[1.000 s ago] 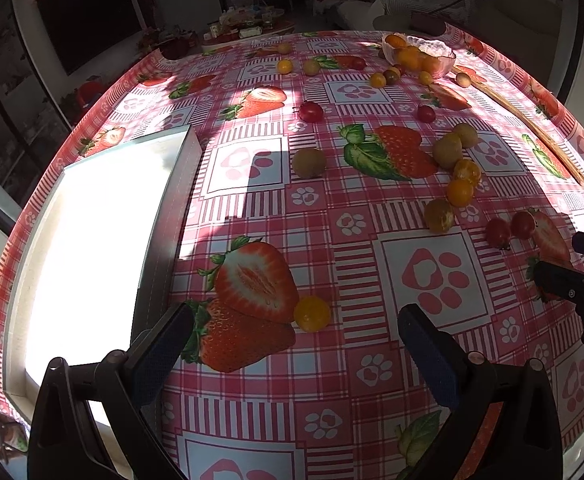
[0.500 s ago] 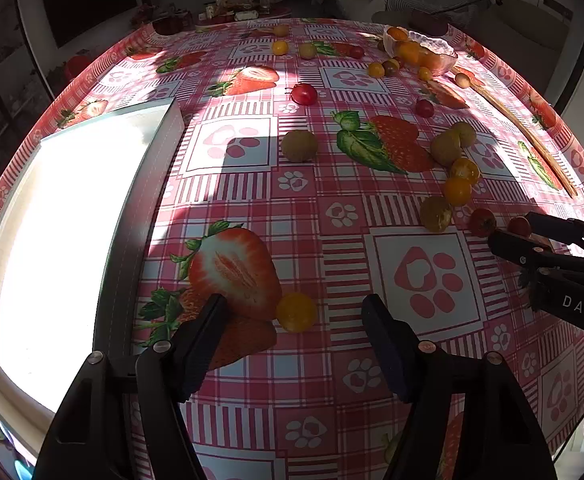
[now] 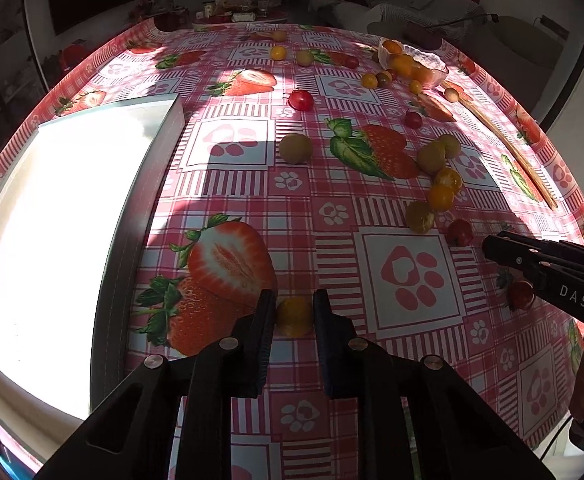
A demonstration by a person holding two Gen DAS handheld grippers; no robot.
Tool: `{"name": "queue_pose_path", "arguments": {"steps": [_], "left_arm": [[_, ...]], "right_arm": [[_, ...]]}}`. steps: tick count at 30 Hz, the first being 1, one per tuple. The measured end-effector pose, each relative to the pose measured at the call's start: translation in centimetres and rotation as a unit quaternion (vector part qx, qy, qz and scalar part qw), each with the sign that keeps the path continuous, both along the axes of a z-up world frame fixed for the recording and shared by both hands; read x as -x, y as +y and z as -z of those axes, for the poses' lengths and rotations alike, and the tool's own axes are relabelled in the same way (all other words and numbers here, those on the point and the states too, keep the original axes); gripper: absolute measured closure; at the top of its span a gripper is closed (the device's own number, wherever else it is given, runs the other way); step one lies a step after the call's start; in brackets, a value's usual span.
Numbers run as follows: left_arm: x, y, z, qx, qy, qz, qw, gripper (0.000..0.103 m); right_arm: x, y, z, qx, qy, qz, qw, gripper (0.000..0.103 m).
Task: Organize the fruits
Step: 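Close the left gripper on a yellow fruit while the right grips a red tomato, then carry both fruits over the white tray and open both grippers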
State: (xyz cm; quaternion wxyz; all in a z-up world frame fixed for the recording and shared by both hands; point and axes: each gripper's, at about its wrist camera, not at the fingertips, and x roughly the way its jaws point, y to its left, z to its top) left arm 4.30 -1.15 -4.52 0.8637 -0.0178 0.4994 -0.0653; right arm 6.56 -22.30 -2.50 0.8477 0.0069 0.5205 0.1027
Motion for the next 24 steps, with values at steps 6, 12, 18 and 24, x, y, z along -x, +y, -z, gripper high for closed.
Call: {"name": "queue_pose_path", "arguments": {"steps": [6, 12, 18, 24], "left_arm": [[0.8, 0.5, -1.2, 0.011, -0.011, 0.0, 0.9999, 0.082], [1.4, 2.3, -2.8, 0.019, -0.027, -0.009, 0.9994, 0.082], [2.0, 5.5, -4.1, 0.02, -0.041, -0.032, 0.9984, 0.082], [2.2, 9.6, -4.7, 0.008, -0.049, -0.068, 0.9965, 0.082]], "right_arm": [[1.2, 0.2, -1.2, -0.021, 0.004, -0.005, 1.0, 0.079], [1.7, 1.8, -2.8, -0.026, 0.002, -0.02, 0.999, 0.079], [1.6, 4.8, -4.2, -0.035, 0.001, -0.047, 0.998, 0.079], [0.7, 9.5, -5.1, -0.041, 0.003, -0.085, 0.995, 0.079]]}}
